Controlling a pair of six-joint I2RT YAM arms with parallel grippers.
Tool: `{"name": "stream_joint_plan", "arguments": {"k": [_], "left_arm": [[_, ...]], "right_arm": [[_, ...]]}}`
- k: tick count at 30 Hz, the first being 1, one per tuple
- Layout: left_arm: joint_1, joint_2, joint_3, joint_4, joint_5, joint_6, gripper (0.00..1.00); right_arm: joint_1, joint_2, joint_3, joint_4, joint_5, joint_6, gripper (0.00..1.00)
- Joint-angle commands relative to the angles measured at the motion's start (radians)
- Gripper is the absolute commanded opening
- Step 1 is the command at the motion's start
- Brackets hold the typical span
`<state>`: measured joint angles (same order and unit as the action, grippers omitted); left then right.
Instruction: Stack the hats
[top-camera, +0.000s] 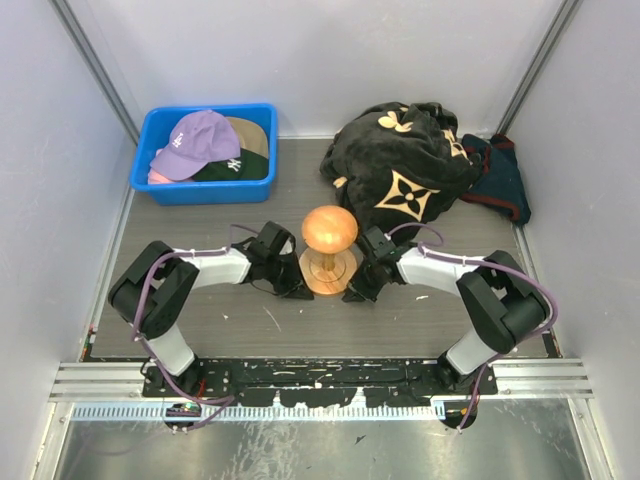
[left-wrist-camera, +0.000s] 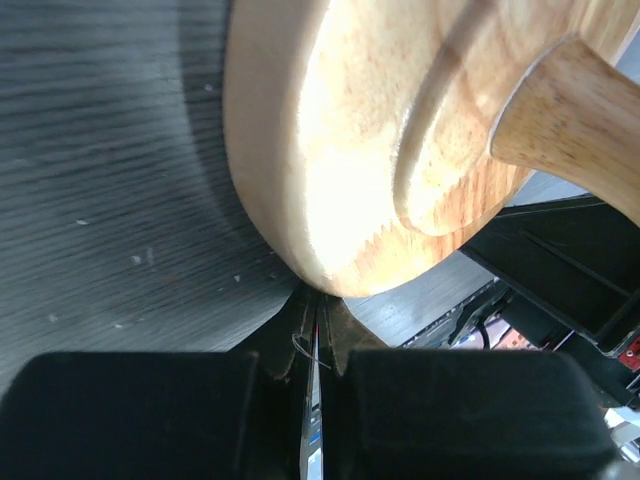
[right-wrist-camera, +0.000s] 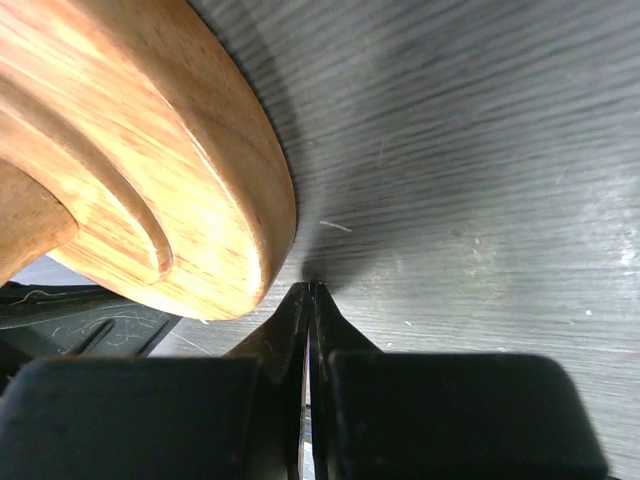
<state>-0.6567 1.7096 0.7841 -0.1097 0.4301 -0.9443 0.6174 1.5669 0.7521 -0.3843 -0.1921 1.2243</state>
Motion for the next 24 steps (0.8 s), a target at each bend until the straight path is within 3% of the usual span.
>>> {"name": "stream_joint_plan", "arguments": {"k": [1,5,8,12,15,19,24], "left_arm": [[0.038,-0.024,0.013,-0.076,-0.094,0.055,0.1],[0.092,-0.147,0.004,-0.163,-0.16,0.108,0.11],[0.2,-0.264,0.02,-0.273,-0.188,0.152,0.14],[0.298,-0.367,0.194,-0.435,-0.295,0.239,0.41],[0.355,-0.337,0.355,-0.492,-0.351,0.264,0.63],[0.486,-0.217,0.515,-0.491,-0.343,0.267,0.68],[0.601,-0.062,0.709,-0.475,-0.363,0.271,0.68]], "right_arm": [[-0.033,-0.008,-0.008,-0.063,0.159,-0.061,0.0],[-0.104,-0.128,-0.044,-0.152,0.21,-0.1,0.0],[-0.172,-0.214,-0.061,-0.215,0.244,-0.147,0.01],[-0.202,-0.273,0.022,-0.311,0.341,-0.246,0.18],[-0.203,-0.268,0.131,-0.373,0.43,-0.344,0.41],[-0.202,-0.27,0.253,-0.388,0.514,-0.424,0.56],[-0.203,-0.29,0.325,-0.332,0.524,-0.486,0.61]]}}
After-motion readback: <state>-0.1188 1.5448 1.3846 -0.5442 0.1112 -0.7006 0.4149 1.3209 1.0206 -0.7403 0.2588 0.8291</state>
